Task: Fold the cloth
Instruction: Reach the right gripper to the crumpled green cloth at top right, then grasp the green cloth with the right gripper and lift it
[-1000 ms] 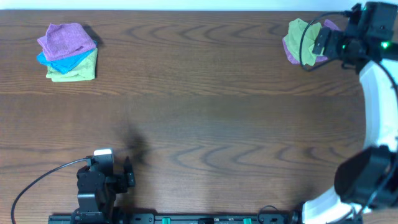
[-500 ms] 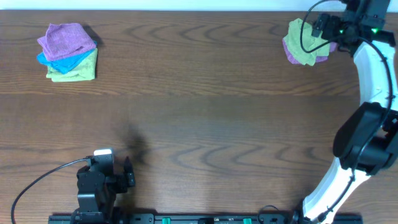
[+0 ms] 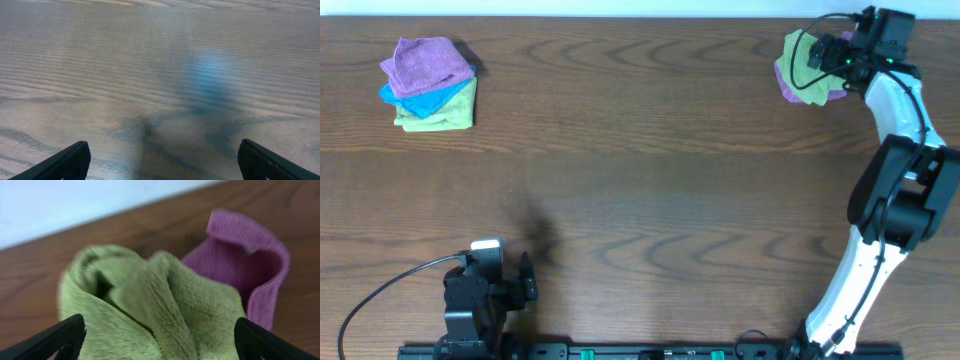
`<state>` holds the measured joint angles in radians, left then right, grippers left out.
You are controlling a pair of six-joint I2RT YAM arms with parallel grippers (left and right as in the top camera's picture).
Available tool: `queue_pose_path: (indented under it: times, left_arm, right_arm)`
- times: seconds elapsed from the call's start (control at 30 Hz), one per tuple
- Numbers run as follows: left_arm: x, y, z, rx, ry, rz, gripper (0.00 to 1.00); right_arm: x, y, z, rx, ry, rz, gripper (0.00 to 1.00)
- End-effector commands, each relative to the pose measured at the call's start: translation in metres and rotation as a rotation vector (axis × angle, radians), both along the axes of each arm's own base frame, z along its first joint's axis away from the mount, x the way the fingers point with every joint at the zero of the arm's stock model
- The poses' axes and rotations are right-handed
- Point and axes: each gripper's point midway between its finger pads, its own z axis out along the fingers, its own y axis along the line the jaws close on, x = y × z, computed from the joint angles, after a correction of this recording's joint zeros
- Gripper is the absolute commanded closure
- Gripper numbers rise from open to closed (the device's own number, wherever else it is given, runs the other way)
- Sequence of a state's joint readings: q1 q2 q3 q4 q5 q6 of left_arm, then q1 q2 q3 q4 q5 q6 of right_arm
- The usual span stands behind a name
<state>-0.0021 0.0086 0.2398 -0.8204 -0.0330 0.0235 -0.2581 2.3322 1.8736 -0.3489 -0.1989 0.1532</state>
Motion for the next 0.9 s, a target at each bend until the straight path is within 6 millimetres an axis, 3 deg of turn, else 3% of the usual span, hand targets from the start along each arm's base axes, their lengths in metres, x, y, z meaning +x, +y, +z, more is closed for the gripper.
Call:
queue_pose_path:
  times: [0.0, 0.1, 0.27, 0.57, 0.63, 0.7, 0.87]
  left_arm:
    - [-0.009, 0.002, -0.024, 0.022, 0.080, -0.003, 0.05]
    - [-0.009, 0.002, -0.024, 0.022, 0.080, -0.003, 0.05]
    - [-0.009, 0.002, -0.024, 0.022, 0.080, -0.003, 0.05]
    - [-0.009, 0.002, -0.024, 0.022, 0.080, -0.003, 0.05]
    - [-0.009, 0.002, -0.024, 0.022, 0.080, -0.003, 0.05]
    - [-0.009, 0.002, -0.024, 0.022, 0.080, -0.003, 0.05]
    - [-0.009, 0.002, -0.024, 0.022, 0.080, -0.003, 0.05]
  right_arm:
    - [0.003, 0.000, -0.004, 0.026, -0.001, -0.014, 0.10]
    - [0.003, 0.002, -0.013, 0.041, 0.013, -0.011, 0.11]
    - [0.003, 0.007, -0.020, 0.043, 0.024, -0.004, 0.27]
    - [0.000, 0.010, -0.024, 0.049, 0.046, 0.000, 0.94]
    - [-0.003, 0.012, -0.021, 0.052, 0.055, 0.005, 0.99]
    - [-0.006, 0.018, -0.008, 0.054, 0.049, 0.041, 0.99]
    - [-0.019, 0.033, 0.059, 0.004, 0.002, 0.103, 0.99]
